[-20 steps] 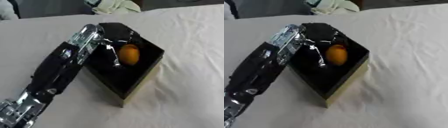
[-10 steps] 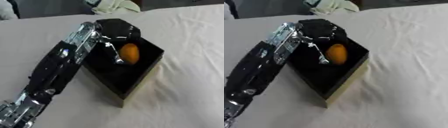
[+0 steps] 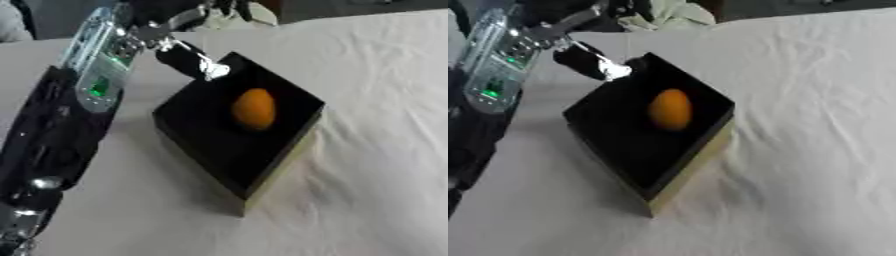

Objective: Pick up objects on the table and place them in the box.

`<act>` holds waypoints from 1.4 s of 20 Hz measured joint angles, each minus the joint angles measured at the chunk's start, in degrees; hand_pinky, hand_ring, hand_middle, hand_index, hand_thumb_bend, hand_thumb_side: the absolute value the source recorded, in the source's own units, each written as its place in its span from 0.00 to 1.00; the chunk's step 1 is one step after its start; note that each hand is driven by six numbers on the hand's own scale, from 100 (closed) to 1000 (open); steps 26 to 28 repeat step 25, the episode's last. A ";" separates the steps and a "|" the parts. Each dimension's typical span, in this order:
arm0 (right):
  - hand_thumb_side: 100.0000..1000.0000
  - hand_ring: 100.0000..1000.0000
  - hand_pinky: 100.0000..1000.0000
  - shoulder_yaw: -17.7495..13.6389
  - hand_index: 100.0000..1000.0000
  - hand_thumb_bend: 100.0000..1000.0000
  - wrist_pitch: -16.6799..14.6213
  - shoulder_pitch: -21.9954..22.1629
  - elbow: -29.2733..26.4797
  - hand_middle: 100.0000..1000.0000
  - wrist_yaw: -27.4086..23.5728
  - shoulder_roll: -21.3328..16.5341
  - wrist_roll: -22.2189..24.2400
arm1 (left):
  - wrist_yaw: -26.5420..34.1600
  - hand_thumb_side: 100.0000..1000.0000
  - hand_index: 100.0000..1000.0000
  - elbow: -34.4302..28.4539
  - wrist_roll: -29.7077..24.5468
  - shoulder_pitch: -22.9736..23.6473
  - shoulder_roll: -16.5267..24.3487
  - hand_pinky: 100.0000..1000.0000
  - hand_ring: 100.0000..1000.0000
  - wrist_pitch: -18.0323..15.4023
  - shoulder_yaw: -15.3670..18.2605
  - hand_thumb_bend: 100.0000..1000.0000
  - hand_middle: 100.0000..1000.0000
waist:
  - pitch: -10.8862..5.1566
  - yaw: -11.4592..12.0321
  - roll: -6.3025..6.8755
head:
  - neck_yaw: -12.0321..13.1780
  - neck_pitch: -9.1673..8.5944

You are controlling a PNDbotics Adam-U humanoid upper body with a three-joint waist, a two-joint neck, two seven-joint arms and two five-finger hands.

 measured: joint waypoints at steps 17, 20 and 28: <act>1.00 0.72 0.74 -1.04 0.85 0.22 -0.36 -0.01 0.00 0.63 0.71 -0.03 -1.19 | 20.21 0.53 0.66 -13.90 24.72 20.11 5.50 0.40 0.54 14.71 18.21 0.06 0.62 | 0.78 1.30 -1.78 | -1.48 0.11; 1.00 0.72 0.74 -1.11 0.85 0.22 -0.44 -0.01 0.00 0.63 0.82 -0.03 -1.38 | 22.26 0.58 0.68 -14.73 27.52 23.00 4.30 0.39 0.53 14.34 20.25 0.01 0.62 | 0.85 1.40 -2.08 | -1.64 0.22; 1.00 0.72 0.74 -1.41 0.85 0.22 -0.47 0.00 0.00 0.63 1.01 -0.03 -1.62 | 23.23 0.63 0.68 -15.00 29.45 27.18 2.85 0.39 0.53 13.87 22.80 0.00 0.61 | 1.09 1.61 -2.29 | -2.15 0.23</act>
